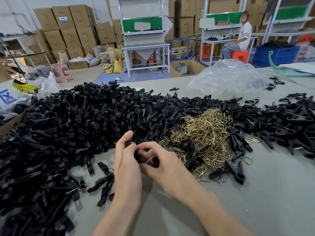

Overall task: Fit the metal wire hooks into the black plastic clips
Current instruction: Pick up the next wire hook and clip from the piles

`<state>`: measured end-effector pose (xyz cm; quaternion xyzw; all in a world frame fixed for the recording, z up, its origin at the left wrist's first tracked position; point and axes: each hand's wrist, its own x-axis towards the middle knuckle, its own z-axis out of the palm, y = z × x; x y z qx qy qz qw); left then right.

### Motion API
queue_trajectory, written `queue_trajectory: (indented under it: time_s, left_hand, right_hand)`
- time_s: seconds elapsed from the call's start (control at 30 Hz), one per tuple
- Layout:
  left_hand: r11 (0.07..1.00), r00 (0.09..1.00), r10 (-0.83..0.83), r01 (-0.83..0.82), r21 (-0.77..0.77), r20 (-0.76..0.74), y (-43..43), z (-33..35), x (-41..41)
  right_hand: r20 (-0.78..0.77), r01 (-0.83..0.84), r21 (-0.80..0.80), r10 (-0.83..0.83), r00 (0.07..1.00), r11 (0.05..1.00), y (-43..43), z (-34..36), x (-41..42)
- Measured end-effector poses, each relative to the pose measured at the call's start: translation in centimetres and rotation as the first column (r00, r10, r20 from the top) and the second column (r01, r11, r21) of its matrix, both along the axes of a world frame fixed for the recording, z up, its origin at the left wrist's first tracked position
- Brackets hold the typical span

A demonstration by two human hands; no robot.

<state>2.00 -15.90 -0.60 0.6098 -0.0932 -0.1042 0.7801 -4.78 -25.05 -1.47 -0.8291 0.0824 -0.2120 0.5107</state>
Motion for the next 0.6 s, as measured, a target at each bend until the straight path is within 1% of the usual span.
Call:
queue_trajectory:
  time_s: [0.1,0.17,0.23,0.27,0.37,0.43,0.53,0.6]
  left_hand:
    - [0.998,0.999,-0.005,0.003,-0.060,-0.037,-0.1,-0.2,0.3]
    - [0.998,0.999,0.022,-0.025,-0.066,-0.040,0.0,-0.3,0.5]
    - [0.996,0.996,0.088,-0.088,-0.019,0.008,0.1,-0.4,0.9]
    - [0.993,0.992,0.117,-0.117,0.006,0.049,0.2,-0.4,1.1]
    - [0.980,0.959,0.137,-0.168,0.106,0.248,0.6,-0.1,1.3]
    - [0.973,0.935,0.135,-0.188,0.137,0.327,0.8,0.0,1.4]
    - [0.986,0.944,0.091,-0.131,0.106,0.318,0.7,0.0,1.5]
    - [0.997,0.962,0.030,-0.047,0.057,0.272,0.6,0.1,1.3]
  right_hand:
    - [-0.021,0.018,-0.052,-0.019,1.000,0.998,-0.3,0.0,0.1]
    - [-0.035,0.040,-0.093,-0.044,0.998,0.995,-0.6,-0.1,0.1]
    - [-0.030,0.065,-0.103,-0.069,0.997,0.993,-0.8,-0.3,0.1]
    - [-0.013,0.075,-0.080,-0.077,0.997,0.994,-0.9,-0.4,0.1]
    - [0.022,0.076,0.070,-0.078,0.997,0.995,-1.1,-0.2,0.1]
    - [0.057,0.055,0.196,-0.068,0.996,0.979,-1.3,0.3,0.1]
    - [0.142,0.018,0.354,-0.072,0.987,0.935,-1.7,1.0,0.1]
    - [0.189,-0.003,0.488,-0.103,0.977,0.873,-2.0,1.4,0.1]
